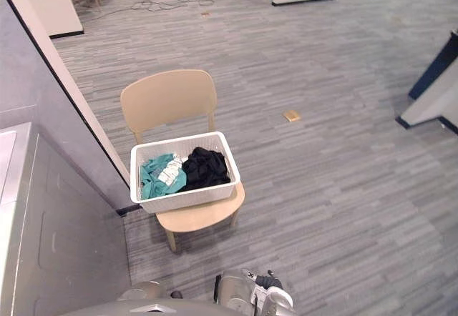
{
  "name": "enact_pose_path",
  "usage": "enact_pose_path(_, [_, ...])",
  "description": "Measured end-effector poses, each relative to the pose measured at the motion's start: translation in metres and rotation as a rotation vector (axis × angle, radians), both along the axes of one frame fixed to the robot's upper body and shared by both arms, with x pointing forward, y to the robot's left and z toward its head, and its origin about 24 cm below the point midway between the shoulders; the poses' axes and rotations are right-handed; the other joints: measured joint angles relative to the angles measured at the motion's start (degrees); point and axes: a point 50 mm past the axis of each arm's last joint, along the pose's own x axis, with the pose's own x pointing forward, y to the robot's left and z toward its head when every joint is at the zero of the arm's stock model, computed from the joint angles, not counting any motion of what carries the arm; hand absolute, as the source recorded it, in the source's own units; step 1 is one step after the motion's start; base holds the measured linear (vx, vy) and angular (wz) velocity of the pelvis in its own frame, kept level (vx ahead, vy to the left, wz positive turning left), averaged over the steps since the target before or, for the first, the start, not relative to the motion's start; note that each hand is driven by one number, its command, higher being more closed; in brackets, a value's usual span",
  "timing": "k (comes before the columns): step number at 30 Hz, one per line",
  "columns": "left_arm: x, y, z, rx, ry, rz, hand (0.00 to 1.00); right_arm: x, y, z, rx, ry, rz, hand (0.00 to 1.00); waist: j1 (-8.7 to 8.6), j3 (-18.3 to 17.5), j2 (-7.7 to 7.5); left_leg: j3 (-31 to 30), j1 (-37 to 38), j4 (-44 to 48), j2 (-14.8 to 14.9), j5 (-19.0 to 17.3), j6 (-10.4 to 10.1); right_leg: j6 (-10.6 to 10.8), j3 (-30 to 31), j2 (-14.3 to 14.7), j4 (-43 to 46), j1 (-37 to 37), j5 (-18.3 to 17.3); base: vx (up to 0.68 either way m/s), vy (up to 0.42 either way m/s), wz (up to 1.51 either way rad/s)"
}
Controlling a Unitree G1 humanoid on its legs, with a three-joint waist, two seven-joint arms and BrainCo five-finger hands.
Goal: Pick up the laundry basket with both hands and put the clothes into the washing machine.
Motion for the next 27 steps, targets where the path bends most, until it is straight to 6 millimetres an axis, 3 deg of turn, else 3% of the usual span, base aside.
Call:
enact_pose_path(1, [0.006,0.002,0.001,0.01,-0.031,-0.006,0.0,-0.003,-0.004,0.0,0.001,0.0,-0.046,0.0,0.31,-0.1,-0.39,-1.4,1.6,-1.4,0.6,-0.1,-0.8,-2.2,-1.6,-4.3,-6.2,-0.3,-0.4,0.27,-0.178,0.83])
enact_pose_path(2, [0.022,0.003,0.003,0.022,-0.094,-0.036,0.0,-0.008,-0.005,-0.001,0.011,0.006,-0.085,0.0,0.4,0.0,-0.03,-2.8,2.8,-1.9,1.8,-0.6,-2.2,-4.2,-1.5,-6.3,-14.7,0.0,0.0,0.25,-0.215,0.63])
enact_pose_path(3, [0.031,0.003,0.004,0.032,-0.123,-0.061,0.0,-0.008,-0.003,-0.002,0.017,0.005,-0.094,0.0,0.35,0.1,0.38,-3.3,3.3,-2.0,2.7,-1.0,-2.9,-4.6,-0.3,-6.2,-19.8,0.4,0.5,0.21,-0.386,0.34])
enact_pose_path(4, [0.048,0.015,0.01,0.082,-0.196,-0.079,0.0,-0.011,0.003,-0.004,0.041,0.014,-0.105,0.0,-0.43,-1.2,-0.42,-4.1,3.9,-2.3,5.1,-2.4,-5.1,-2.9,4.5,-4.6,-34.0,3.0,3.8,0.17,-0.387,0.24])
enact_pose_path(6, [0.068,0.019,0.014,0.112,-0.271,-0.089,0.0,-0.025,0.009,-0.009,0.066,0.047,-0.142,0.0,-0.52,-2.5,-2.24,-5.2,4.8,-2.3,6.5,-4.0,-7.6,-1.7,5.8,-4.9,-40.4,4.6,8.6,0.22,-0.417,0.25])
enact_pose_path(7, [0.081,0.018,0.017,0.112,-0.315,-0.098,0.0,-0.036,0.014,-0.013,0.088,0.085,-0.153,0.0,-0.48,-3.6,-4.1,-5.8,5.8,-2.2,7.1,-5.3,-9.5,3.6,3.7,-6.2,-41.2,5.5,10.1,0.37,-0.626,0.22])
enact_pose_path(8, [0.085,-0.002,0.012,0.047,-0.323,-0.077,0.0,-0.038,0.001,-0.011,0.059,0.102,-0.168,0.0,-1.11,-4.4,-1.76,-6.4,6.9,-1.9,10.8,-5.7,-10.3,2.1,0.4,-3.6,-39.1,6.2,7.9,0.31,-0.528,0.19])
enact_pose_path(10, [0.086,-0.02,0.01,-0.01,-0.341,-0.058,0.0,-0.039,-0.012,-0.009,0.02,0.108,-0.165,0.0,-1.77,-5.2,1.73,-6.8,4.9,2.2,14.2,-3.6,-9.9,-0.1,-2.1,-0.6,-38.5,6.9,5.3,0.25,-0.416,0.16])
enact_pose_path(11, [0.085,-0.021,0.009,-0.014,-0.337,-0.053,0.0,-0.038,-0.013,-0.008,0.018,0.105,-0.165,0.0,-2.21,-5.2,2.35,-7.3,3.1,5.3,14.9,-2.8,-9.6,-0.2,-2.9,-0.1,-38.8,7.5,5.0,0.31,-0.521,0.4])
enact_pose_path(13, [0.082,-0.021,0.008,-0.02,-0.329,-0.026,0.0,-0.036,-0.01,-0.008,0.03,0.094,-0.175,0.0,-2.92,-5.0,3.03,-6.9,-3.4,17.5,16.8,3.4,-7.8,-1.9,-6.3,0.5,-40.7,11.2,4.5,0.25,-0.396,0.66])
enact_pose_path(14, [0.085,-0.019,0.009,-0.011,-0.344,-0.017,0.0,-0.03,-0.009,-0.006,0.033,0.069,-0.165,0.0,-2.46,-4.8,2.88,-6.1,-6.8,23.6,18.1,7.8,-7.7,-2.8,-8.1,0.6,-41.7,13.8,4.1,0.23,-0.322,0.57])
enact_pose_path(16, [0.089,-0.019,0.01,-0.007,-0.352,-0.051,0.0,-0.001,-0.008,0.006,0.004,-0.043,-0.104,0.0,-1.78,-4.6,2.82,-1.0,-10.1,28.9,19.8,8.8,-7.1,-3.6,-10.0,0.4,-42.9,15.8,3.6,0.16,-0.221,0.37])
enact_pose_path(17, [0.094,-0.019,0.011,-0.004,-0.355,-0.105,0.0,0.021,-0.009,0.021,-0.027,-0.145,-0.083,0.0,-2.18,-4.6,2.73,4.3,-11.1,27.2,20.1,7.9,-5.6,-3.6,-11.2,-0.2,-44.2,16.7,3.7,0.07,-0.055,0.39])
enact_pose_path(19, [0.098,-0.021,0.012,-0.004,-0.357,-0.17,0.0,0.049,-0.013,0.045,-0.082,-0.288,-0.059,0.0,-2.77,-4.6,2.59,10.7,-11.4,19.3,19.7,5.7,-4.9,-3.1,-13.4,-1.2,-46.6,18.0,4.2,0.14,0.012,0.6])
enact_pose_path(21, [0.096,-0.021,0.011,0.006,-0.337,-0.199,0.0,0.071,-0.015,0.071,-0.137,-0.431,-0.051,0.0,-3.17,-4.6,2.22,11.3,-8.9,6.1,17.4,6.0,-5.7,-1.9,-14.2,-1.8,-48.0,18.2,5.0,0.14,0.091,0.38])
enact_pose_path(22, [0.095,-0.02,0.011,0.016,-0.319,-0.221,0.0,0.085,-0.014,0.088,-0.161,-0.527,-0.045,0.0,-3.22,-4.6,2.29,9.7,-7.0,-1.0,16.1,7.1,-8.7,-1.2,-14.3,-1.7,-48.5,17.7,5.3,0.14,0.165,0.13])
enact_pose_path(23, [0.099,-0.016,0.012,0.032,-0.316,-0.255,0.0,0.096,-0.009,0.103,-0.166,-0.607,-0.04,0.0,-3.27,-4.2,1.22,10.0,-6.4,-3.3,14.6,8.1,-9.6,0.0,-14.0,-2.1,-51.0,18.3,6.8,0.13,0.169,0.05])
enact_pose_path(27, [0.109,-0.003,0.016,0.097,-0.299,-0.441,0.0,0.124,0.026,0.15,-0.184,-0.854,0.132,0.0,-3.04,-3.7,-0.88,10.5,-6.3,-4.9,11.9,7.8,-9.2,0.9,-13.3,-3.0,-59.5,20.9,11.9,0.11,0.14,-0.12])
